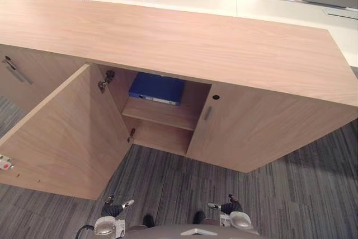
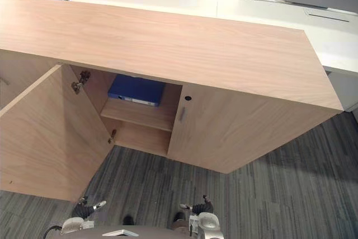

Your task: Walk over to the cabinet, pick up the folder, carry it to the office cabinet, place the folder inside the office cabinet, then close the office cabinet door

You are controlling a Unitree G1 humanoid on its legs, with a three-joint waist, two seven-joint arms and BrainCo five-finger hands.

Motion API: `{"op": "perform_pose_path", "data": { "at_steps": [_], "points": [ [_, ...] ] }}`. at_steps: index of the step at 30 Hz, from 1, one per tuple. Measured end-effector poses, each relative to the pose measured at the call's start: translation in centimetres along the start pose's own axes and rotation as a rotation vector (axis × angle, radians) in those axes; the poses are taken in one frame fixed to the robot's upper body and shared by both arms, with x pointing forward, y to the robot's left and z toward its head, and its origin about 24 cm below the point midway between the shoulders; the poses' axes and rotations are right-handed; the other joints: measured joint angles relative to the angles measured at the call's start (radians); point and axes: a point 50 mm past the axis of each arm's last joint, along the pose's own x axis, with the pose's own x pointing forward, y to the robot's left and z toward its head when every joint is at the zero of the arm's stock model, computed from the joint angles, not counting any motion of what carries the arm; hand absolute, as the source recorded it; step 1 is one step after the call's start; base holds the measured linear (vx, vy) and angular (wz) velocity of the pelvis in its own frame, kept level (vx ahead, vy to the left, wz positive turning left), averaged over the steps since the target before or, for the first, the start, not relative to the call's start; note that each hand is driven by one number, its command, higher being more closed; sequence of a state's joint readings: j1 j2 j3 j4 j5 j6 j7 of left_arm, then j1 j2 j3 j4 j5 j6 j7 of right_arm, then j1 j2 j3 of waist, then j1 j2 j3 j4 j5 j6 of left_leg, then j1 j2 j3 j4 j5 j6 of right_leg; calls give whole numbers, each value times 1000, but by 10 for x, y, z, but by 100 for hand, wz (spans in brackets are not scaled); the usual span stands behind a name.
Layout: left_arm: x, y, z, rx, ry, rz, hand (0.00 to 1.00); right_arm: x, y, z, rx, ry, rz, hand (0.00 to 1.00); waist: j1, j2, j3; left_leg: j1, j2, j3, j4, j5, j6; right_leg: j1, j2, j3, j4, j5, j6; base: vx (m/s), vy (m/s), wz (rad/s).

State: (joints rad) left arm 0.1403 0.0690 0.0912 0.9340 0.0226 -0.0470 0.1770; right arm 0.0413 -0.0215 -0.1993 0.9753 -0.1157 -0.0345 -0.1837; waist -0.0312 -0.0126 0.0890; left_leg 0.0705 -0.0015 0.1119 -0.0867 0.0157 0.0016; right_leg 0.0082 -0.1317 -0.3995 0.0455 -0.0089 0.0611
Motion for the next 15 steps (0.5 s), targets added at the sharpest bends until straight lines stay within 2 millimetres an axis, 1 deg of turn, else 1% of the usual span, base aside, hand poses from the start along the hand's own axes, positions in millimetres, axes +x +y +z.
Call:
{"op": "perform_pose_path", "data": {
  "at_steps": [6,10,12,13,15],
  "points": [
    [1,17,-4,-99,24,91,0,1,1,-3,-8,29,5,0,24,-14,2,0,1,-36,-1,10,-3,31,3,-22,-12,-5,1,-50,-15,19],
    [1,40,-7,-179,36,179,0,1,0,-3,-11,32,3,0,29,-19,1,-2,-1,-54,-1,12,-2,40,6,-21,-21,-5,1,-8,1,13],
    [3,64,2,-196,0,245,0,2,-1,-1,-16,26,0,0,35,-25,2,-2,-2,-60,-1,12,-2,46,8,-22,-27,-5,2,12,0,10],
    [4,70,4,-192,-8,258,0,3,-2,1,-18,22,0,0,36,-26,3,-2,-2,-60,-1,12,-2,46,9,-22,-27,-5,1,0,0,0],
    [5,89,16,-188,-48,303,0,4,-3,6,-48,3,5,0,38,-30,6,-3,-2,-60,-1,11,-3,46,9,-21,-29,-5,1,0,0,0]
  ]
}}
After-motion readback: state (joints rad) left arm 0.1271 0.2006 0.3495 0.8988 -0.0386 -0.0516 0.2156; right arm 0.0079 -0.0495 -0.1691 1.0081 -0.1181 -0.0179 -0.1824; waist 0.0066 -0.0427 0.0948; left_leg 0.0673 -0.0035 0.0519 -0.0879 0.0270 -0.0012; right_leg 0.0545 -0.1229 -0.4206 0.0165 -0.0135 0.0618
